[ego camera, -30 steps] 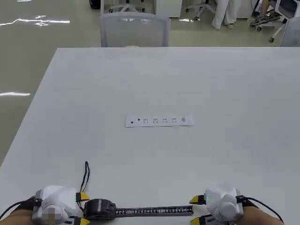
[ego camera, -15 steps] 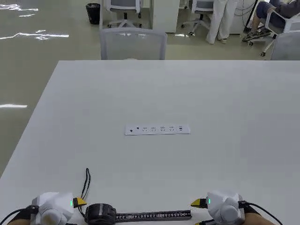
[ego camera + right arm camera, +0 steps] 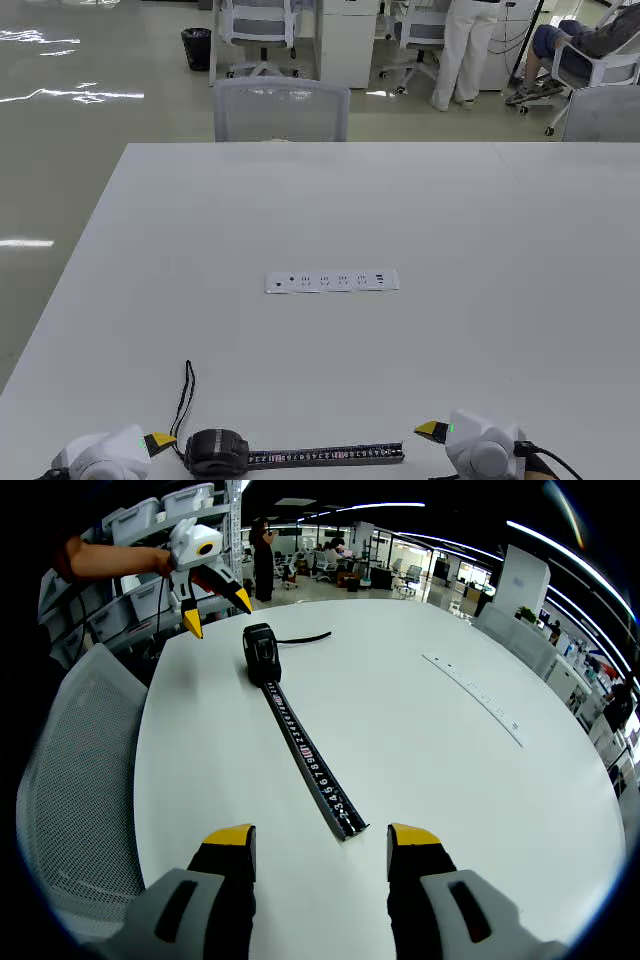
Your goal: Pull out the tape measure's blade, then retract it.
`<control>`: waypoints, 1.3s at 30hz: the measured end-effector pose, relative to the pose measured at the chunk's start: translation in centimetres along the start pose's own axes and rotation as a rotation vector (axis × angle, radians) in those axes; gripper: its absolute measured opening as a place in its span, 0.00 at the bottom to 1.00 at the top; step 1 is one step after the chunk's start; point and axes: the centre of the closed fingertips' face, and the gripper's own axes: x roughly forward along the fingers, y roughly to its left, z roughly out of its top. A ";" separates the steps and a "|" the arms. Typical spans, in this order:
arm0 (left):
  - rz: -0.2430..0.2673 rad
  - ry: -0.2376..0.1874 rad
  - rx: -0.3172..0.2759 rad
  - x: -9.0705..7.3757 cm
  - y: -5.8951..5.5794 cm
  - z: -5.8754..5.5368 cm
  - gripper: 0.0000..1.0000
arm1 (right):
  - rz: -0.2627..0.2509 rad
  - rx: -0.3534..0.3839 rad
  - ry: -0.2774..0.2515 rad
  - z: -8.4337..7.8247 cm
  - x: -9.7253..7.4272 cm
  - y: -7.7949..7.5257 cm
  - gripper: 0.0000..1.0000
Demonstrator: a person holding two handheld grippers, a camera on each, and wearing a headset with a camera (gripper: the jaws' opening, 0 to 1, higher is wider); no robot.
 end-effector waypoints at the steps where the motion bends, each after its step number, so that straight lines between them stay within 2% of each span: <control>1: 0.006 -0.006 -0.010 0.0 -0.1 0.1 0.60 | -0.005 0.014 0.001 -0.1 -0.2 0.1 0.54; 7: 0.034 -0.046 -0.068 -0.2 -1.7 0.4 0.69 | -0.056 0.123 -0.024 0.2 -1.6 1.0 0.62; 12: 0.058 -0.058 -0.089 -0.6 -2.7 0.3 0.72 | -0.092 0.167 -0.065 0.9 -3.0 2.0 0.69; 19: 0.104 -0.071 -0.132 -1.1 -3.4 0.5 0.78 | -0.142 0.195 -0.107 2.0 -4.3 2.9 0.73; 27: 0.172 -0.099 -0.198 -2.0 -3.8 0.9 0.80 | -0.193 0.219 -0.130 2.4 -4.6 4.1 0.82; 32: 0.220 -0.130 -0.270 -2.3 -3.7 1.1 0.82 | -0.207 0.248 -0.149 2.6 -4.9 4.6 0.83; 39: 0.242 -0.140 -0.303 -2.2 -4.4 1.4 0.91 | -0.213 0.265 -0.165 2.6 -5.2 5.0 0.86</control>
